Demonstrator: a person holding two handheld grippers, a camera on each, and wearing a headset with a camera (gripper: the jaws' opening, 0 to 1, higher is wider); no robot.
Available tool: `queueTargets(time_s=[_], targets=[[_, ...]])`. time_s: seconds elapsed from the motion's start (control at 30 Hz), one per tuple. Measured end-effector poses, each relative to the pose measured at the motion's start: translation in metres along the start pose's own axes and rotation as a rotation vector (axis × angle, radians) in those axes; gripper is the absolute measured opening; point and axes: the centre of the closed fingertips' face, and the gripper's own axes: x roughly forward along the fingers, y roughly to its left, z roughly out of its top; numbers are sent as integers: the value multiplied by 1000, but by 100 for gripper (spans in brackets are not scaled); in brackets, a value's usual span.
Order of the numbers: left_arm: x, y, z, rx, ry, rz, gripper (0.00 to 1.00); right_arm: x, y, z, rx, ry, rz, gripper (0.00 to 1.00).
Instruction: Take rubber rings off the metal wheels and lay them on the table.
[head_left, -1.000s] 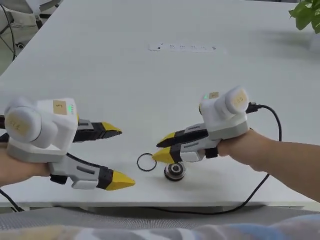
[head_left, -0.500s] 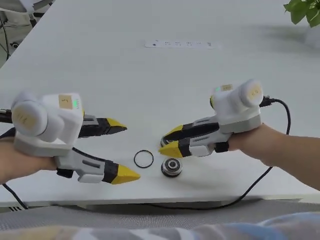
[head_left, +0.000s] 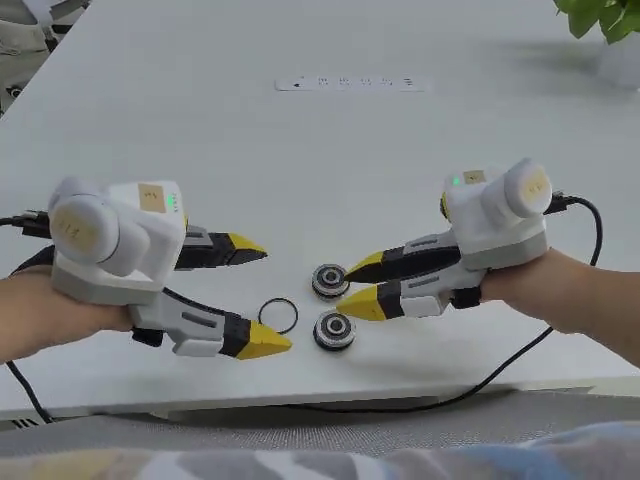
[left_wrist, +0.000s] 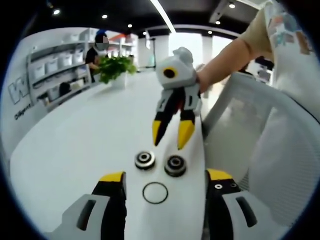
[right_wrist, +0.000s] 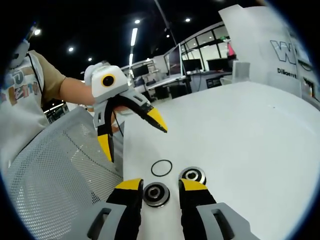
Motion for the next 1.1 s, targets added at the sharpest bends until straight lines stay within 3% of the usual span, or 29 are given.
queueTargets(time_s=[0.33, 0.7, 1.1], targets=[[15, -5, -1, 8, 15, -34, 59, -1, 1, -14, 4, 10, 6, 29], [27, -9, 0, 23, 31, -62, 51, 3, 0, -32, -42, 56, 17, 28], [41, -15, -8, 28, 67, -101, 44, 8, -2, -42, -75, 92, 30, 25]])
